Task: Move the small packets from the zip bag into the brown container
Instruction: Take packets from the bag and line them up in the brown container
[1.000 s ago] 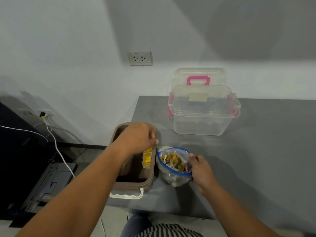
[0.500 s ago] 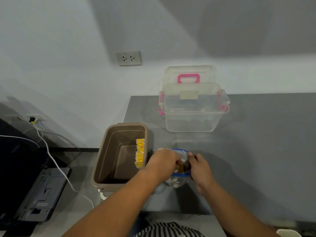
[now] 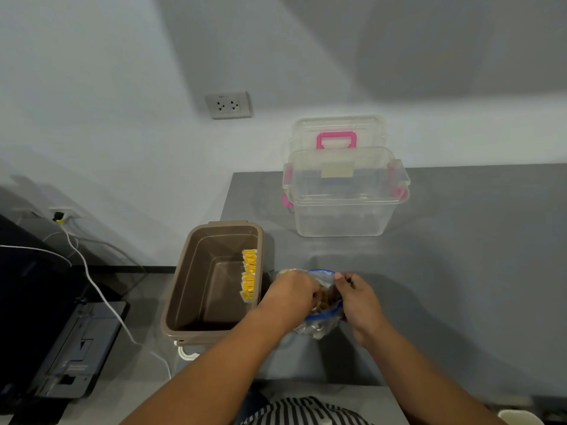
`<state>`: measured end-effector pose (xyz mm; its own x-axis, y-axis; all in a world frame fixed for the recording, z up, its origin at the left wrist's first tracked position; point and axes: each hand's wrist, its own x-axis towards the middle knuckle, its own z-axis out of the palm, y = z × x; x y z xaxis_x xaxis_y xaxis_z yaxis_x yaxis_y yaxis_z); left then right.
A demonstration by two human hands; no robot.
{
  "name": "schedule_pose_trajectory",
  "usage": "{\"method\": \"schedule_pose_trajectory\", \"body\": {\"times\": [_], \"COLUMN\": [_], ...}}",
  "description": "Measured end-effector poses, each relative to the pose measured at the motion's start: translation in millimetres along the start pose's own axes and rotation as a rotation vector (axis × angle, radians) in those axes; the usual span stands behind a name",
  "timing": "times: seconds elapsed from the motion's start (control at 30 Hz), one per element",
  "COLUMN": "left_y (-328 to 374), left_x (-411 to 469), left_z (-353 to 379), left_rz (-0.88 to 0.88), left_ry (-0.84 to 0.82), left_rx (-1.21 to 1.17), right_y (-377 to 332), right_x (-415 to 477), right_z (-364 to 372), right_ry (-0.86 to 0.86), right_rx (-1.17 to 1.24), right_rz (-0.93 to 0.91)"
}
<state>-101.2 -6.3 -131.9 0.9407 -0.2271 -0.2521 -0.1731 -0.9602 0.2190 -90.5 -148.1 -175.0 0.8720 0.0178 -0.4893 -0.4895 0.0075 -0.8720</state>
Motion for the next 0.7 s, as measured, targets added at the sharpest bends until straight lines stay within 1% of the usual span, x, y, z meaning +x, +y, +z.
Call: {"method": "schedule_pose_trajectory", "body": {"times": [0.07,0.17,0.3,0.4,0.47,0.53,0.6,0.7], "left_y": [-2.3,-5.5,-8.8,-11.6,-11.7,-13.7,-15.7,-19.7], "left_x": [-2.0,-4.6,-3.9,-3.5,-4.4,-4.3,-5.2,-7.0], "left_z": [-0.1,1.6,-0.6,-3.2,-7.4,-10.0,-12.5,-14.4], "left_rz": [0.006,-0.052,-0.164,-0.190,-0.208,-0.218,-0.212,-0.155], "left_ry": [0.025,0.086,0.146,0.202,0.208,0.232,0.266,0.265], "left_rx": [0.001,-0.141,-0.343,-0.429,-0.452,-0.482,-0.501,-0.458], "right_y": [1.2,2.6,3.2,2.8,3.1,1.9,0.0,-5.7], "right_x": [2.1,4.2,2.8,-1.7,-2.6,-2.7,-1.1,-0.1], "right_z": [-2.6,-7.6,-10.9,-15.1,-17.0,-16.0,-14.1,-11.1], "right_ry": [-0.001,0.025,0.082,0.031,-0.028,-0.051,-0.034,-0.014], "right_rx": [0.016,0.017,-0.148,-0.212,-0.154,-0.007,0.129,0.166], "right_rz": [0.025,0.029,-0.038,0.069,0.164,0.208,0.211,0.188]}}
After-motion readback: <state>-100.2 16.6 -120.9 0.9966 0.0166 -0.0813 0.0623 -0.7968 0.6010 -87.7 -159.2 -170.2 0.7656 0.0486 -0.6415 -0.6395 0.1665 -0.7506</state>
